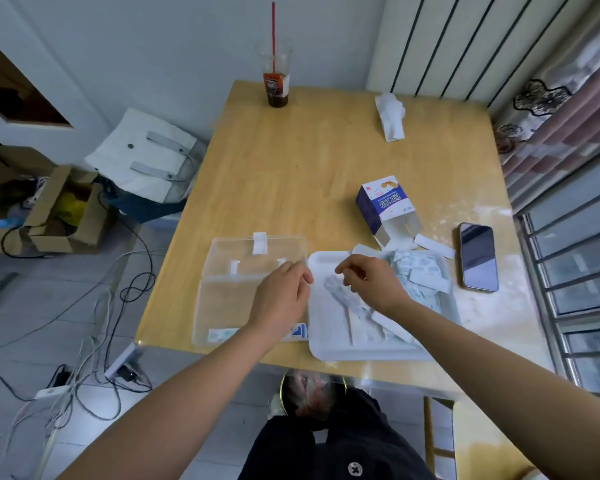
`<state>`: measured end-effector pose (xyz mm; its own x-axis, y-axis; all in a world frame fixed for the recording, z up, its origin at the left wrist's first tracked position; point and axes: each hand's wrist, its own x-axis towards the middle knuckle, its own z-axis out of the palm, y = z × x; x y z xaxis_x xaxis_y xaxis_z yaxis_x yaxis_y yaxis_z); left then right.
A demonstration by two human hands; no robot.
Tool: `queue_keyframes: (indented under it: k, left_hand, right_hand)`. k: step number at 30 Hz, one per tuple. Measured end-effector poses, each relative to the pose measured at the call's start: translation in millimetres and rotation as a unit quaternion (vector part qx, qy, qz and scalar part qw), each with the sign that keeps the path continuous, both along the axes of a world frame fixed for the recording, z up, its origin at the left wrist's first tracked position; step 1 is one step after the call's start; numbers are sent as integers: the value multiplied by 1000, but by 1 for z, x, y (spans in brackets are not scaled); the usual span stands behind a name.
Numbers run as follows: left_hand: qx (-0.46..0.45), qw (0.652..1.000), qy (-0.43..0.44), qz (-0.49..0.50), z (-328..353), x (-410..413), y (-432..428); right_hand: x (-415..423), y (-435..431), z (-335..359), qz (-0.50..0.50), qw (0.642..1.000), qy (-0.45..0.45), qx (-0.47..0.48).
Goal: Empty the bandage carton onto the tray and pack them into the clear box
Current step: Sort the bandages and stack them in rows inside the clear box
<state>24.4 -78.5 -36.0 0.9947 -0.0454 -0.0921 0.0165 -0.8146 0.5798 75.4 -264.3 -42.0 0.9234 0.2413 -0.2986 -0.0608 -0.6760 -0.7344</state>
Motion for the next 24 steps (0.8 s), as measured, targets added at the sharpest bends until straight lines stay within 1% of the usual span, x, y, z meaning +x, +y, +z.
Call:
queue_keyframes:
  k: [2, 4, 6, 8, 10, 14, 16, 19, 24]
  left_hand:
    - [-25, 997, 22, -64, 1, 11, -26]
    - [-31, 991, 47, -123, -3, 20, -52]
    - [-36, 985, 84, -143, -12, 28, -73]
    - [-39, 981, 131, -136, -21, 35, -87]
    - [-34, 976, 168, -132, -31, 44, -102]
    - [-33, 960, 248, -123, -47, 54, -118]
    - [-20, 949, 292, -116, -58, 59, -126]
    - [-5, 947, 304, -99, -67, 64, -131]
    - [-8, 949, 305, -76, -69, 70, -134]
  right_hand:
    - [0, -34, -10, -37, 997, 9, -69]
    - [-1, -66, -17, -69, 990, 3, -119]
    - [2, -95, -20, -96, 983, -8, -154]
    - [9, -116, -23, -97, 981, -29, -166]
    - [20, -133, -30, -76, 981, -28, -176]
    - [36, -137, -44, 22, 977, 6, -212]
    - [43, -140, -50, 29, 977, 9, -211]
    - [50, -145, -53, 30, 977, 20, -210]
    - [56, -146, -56, 97, 948, -37, -302]
